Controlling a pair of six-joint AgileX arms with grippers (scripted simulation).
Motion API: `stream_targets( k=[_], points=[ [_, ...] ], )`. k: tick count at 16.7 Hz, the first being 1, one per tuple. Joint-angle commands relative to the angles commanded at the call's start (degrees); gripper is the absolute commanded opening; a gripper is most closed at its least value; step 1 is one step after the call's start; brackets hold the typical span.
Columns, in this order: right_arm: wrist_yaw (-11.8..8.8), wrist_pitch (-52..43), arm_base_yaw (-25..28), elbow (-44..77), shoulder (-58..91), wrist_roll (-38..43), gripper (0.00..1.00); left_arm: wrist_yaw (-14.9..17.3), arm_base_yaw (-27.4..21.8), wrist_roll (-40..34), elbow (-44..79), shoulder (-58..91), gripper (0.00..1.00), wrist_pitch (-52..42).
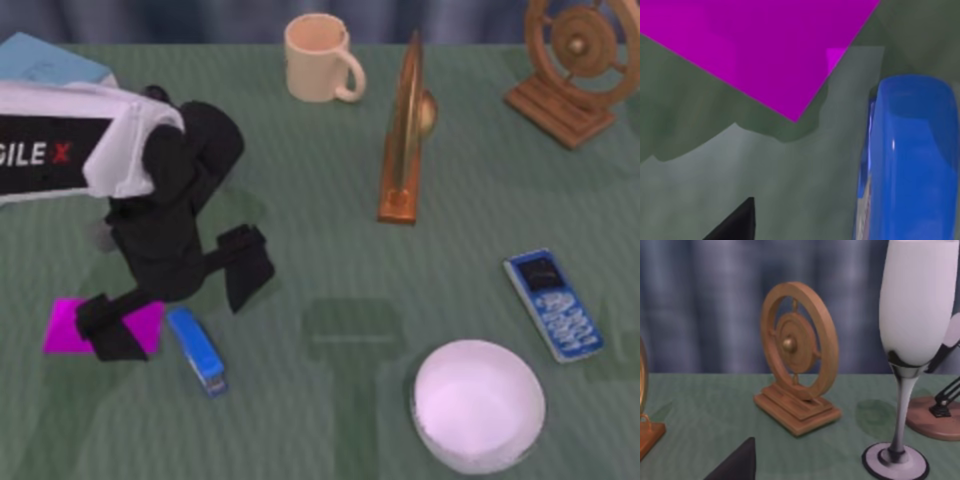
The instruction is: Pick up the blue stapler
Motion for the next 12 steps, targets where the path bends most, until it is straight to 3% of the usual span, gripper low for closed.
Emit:
stream_targets(
  k=[3,8,12],
  points=[
    [0.0,0.0,0.0,0.0,0.0,0.0,1.00,0.0,-0.1,0.0,-3.5,2.7,1.00,6.1],
    [0.0,0.0,0.0,0.0,0.0,0.0,1.00,0.0,-0.1,0.0,-4.2,3.2,1.00,7.2],
    [0.0,0.0,0.0,0.0,0.0,0.0,1.00,0.0,-0.1,0.0,-4.2,3.2,0.70,7.2]
  ],
)
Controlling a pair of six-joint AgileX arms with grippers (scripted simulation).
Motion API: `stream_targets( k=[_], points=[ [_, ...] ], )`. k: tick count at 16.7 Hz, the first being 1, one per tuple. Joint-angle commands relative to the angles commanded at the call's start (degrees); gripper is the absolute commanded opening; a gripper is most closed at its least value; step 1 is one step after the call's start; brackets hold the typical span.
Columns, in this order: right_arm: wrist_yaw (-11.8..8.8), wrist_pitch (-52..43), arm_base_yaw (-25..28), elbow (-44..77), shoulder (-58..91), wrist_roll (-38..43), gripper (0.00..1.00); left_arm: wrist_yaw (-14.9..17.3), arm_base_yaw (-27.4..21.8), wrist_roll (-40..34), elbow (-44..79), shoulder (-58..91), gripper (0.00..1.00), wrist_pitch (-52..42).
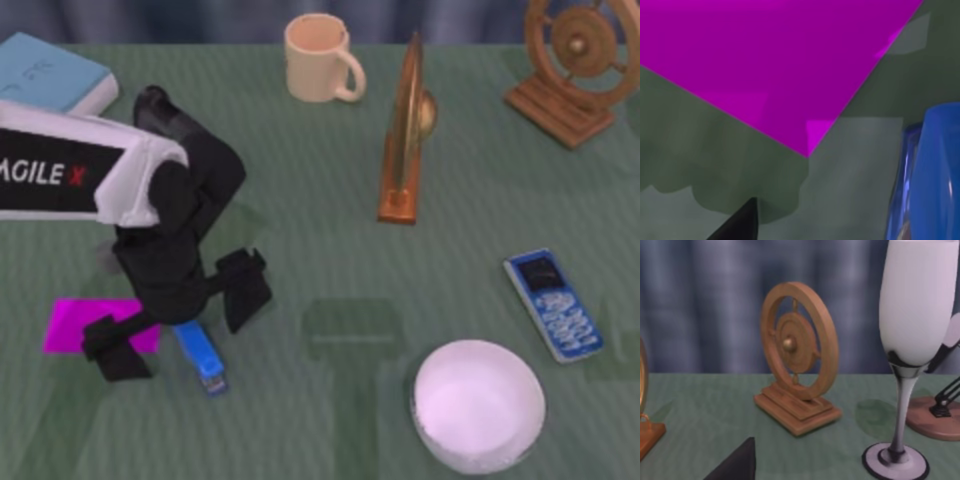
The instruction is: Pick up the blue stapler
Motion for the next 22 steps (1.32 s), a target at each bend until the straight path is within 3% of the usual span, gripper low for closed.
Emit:
stream_targets(
  k=[9,17,22],
  points=[
    [0.0,0.0,0.0,0.0,0.0,0.0,1.00,0.0,0.0,0.0,0.0,0.0,0.02,0.0],
    [0.0,0.0,0.0,0.0,0.0,0.0,1.00,0.0,0.0,0.0,0.0,0.0,0.00,0.0],
    [0.0,0.0,0.0,0.0,0.0,0.0,1.00,-0.2,0.2,0.2,3.1,-2.5,0.00,-4.9]
  ],
)
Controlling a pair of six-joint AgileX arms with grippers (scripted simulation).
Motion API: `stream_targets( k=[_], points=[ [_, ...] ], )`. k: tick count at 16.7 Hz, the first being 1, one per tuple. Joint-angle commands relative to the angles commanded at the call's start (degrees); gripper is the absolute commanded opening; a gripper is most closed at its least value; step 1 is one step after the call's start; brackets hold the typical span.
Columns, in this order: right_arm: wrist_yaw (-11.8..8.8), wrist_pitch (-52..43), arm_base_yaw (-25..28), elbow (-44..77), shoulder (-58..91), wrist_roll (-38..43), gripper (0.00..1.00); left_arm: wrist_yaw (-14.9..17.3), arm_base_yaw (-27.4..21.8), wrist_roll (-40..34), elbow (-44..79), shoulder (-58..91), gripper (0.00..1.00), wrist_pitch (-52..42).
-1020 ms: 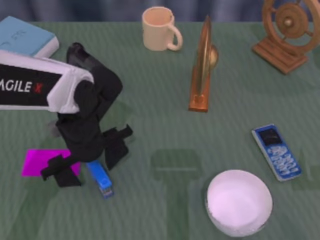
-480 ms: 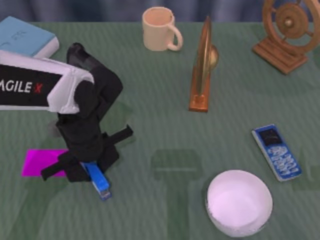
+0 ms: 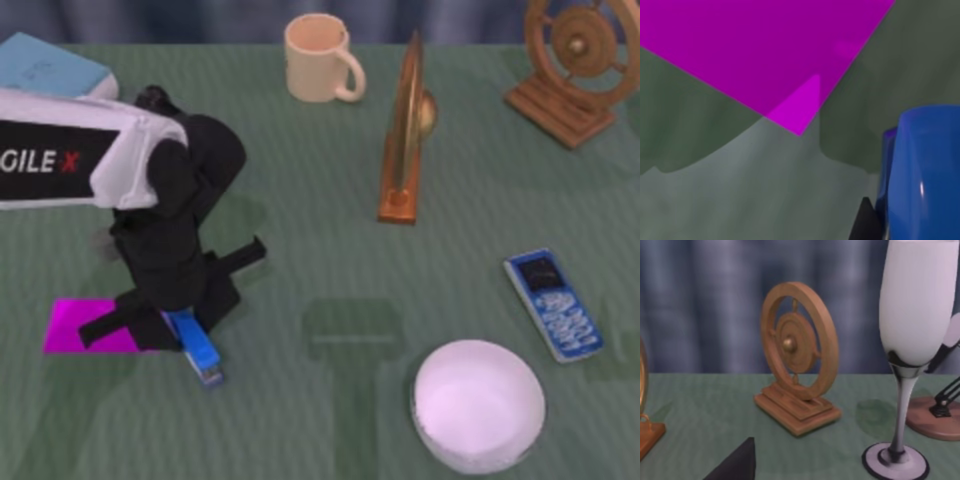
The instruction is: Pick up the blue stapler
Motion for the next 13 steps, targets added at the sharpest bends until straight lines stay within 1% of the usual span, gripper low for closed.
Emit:
stream_targets(
  k=[6,8,13],
  points=[
    [0.0,0.0,0.0,0.0,0.0,0.0,1.00,0.0,0.8,-0.1,8.6,-6.0,0.00,-15.4],
    [0.0,0.0,0.0,0.0,0.0,0.0,1.00,0.0,0.9,0.0,10.0,-7.3,0.00,-17.4],
    [0.0,0.0,0.0,0.0,0.0,0.0,1.00,0.0,0.7,-0.1,10.0,-7.1,0.00,-17.4]
  ],
)
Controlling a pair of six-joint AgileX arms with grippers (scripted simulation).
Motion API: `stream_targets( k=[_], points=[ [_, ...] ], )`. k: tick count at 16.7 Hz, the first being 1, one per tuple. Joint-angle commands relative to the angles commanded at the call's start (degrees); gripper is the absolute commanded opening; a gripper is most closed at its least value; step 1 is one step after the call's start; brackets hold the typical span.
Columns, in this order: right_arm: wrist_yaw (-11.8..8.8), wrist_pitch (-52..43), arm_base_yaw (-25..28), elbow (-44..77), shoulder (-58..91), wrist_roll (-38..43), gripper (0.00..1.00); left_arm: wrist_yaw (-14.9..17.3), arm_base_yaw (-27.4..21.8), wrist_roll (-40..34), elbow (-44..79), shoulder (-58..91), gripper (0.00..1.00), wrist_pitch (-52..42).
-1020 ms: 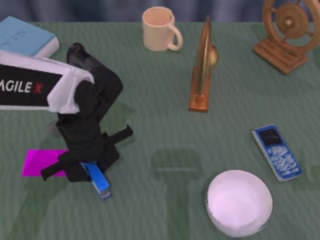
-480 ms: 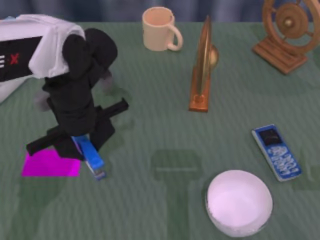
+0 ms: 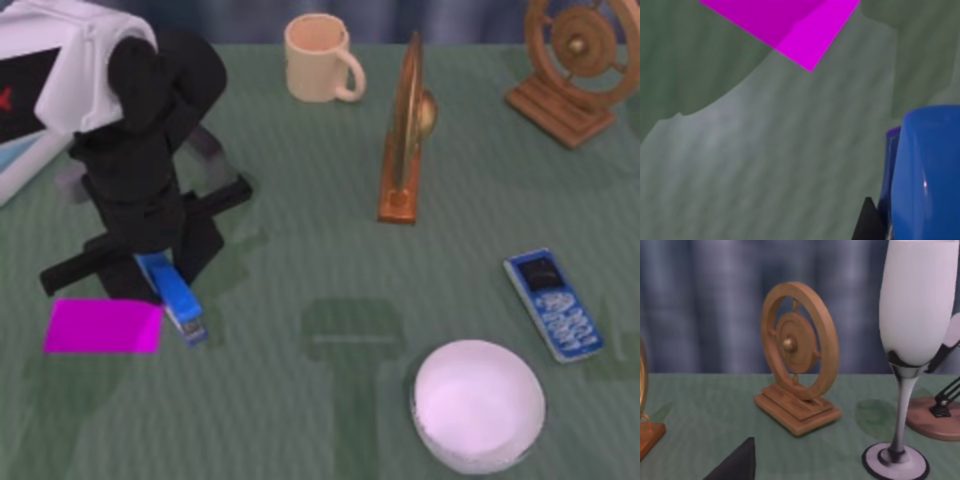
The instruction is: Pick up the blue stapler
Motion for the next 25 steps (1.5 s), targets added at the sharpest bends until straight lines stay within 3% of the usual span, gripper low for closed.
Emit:
stream_targets(
  k=[4,10,13,21,25],
  points=[
    [0.0,0.0,0.0,0.0,0.0,0.0,1.00,-0.1,3.1,-6.5,1.1,0.6,0.00,-1.0],
    [0.0,0.0,0.0,0.0,0.0,0.0,1.00,-0.5,12.7,-29.0,3.1,1.2,0.00,-3.4],
    [0.0,0.0,0.0,0.0,0.0,0.0,1.00,-0.6,16.7,-36.9,3.7,0.8,0.00,-4.0],
    [0.0,0.0,0.0,0.0,0.0,0.0,1.00,-0.6,18.0,-39.2,3.1,0.9,0.00,-3.1],
    [0.0,0.0,0.0,0.0,0.0,0.0,1.00,-0.6,17.9,-39.4,-2.3,3.6,0.00,5.2]
  ],
)
